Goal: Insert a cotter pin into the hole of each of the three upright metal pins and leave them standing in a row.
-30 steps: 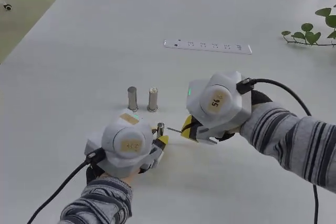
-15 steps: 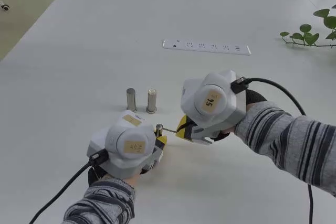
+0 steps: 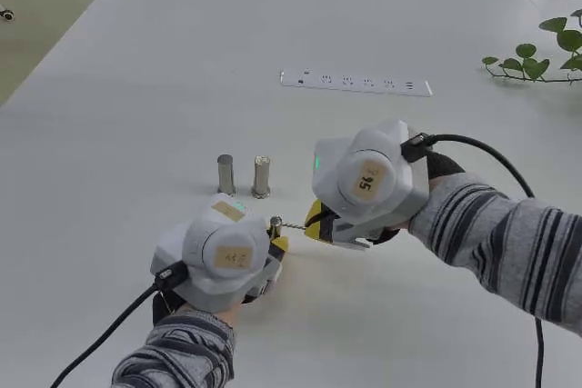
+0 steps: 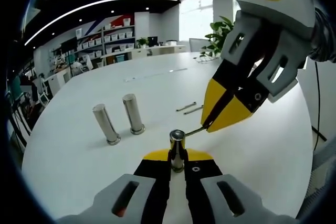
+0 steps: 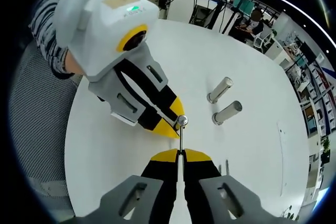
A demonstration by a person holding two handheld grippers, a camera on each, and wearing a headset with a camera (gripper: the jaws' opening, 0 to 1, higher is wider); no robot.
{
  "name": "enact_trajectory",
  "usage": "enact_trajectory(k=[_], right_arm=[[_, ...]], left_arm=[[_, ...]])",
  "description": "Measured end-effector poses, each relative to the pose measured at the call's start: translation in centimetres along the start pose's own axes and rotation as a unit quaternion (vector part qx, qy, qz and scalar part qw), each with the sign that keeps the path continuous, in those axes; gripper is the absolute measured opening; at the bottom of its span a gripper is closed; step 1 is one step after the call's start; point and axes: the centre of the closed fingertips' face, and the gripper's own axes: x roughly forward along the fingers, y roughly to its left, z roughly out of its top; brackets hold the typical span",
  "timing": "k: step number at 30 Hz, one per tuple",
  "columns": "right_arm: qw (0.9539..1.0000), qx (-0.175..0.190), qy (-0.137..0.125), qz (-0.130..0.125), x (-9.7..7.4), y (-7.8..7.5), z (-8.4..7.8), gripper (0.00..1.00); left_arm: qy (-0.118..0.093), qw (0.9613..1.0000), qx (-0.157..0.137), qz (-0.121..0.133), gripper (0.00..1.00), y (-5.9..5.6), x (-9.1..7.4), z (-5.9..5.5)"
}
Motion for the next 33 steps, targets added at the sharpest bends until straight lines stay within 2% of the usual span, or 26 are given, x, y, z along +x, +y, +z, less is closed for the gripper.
enact_trajectory(k=[19,33], right_arm=[[0.9996,-0.021,-0.019,0.002,0.7,-0.2,1.6,0.00],[0.9996,-0.010,-0.025,0.003,1.0,-0.3,2.3,0.00]], left_arm=[[-0.003,1.0000,-0.006,0.003,0.05,-0.1,0.2,0.0],[-0.004,0.9999,-0.009,0.007,0.05,-0.1,0.2,0.0]])
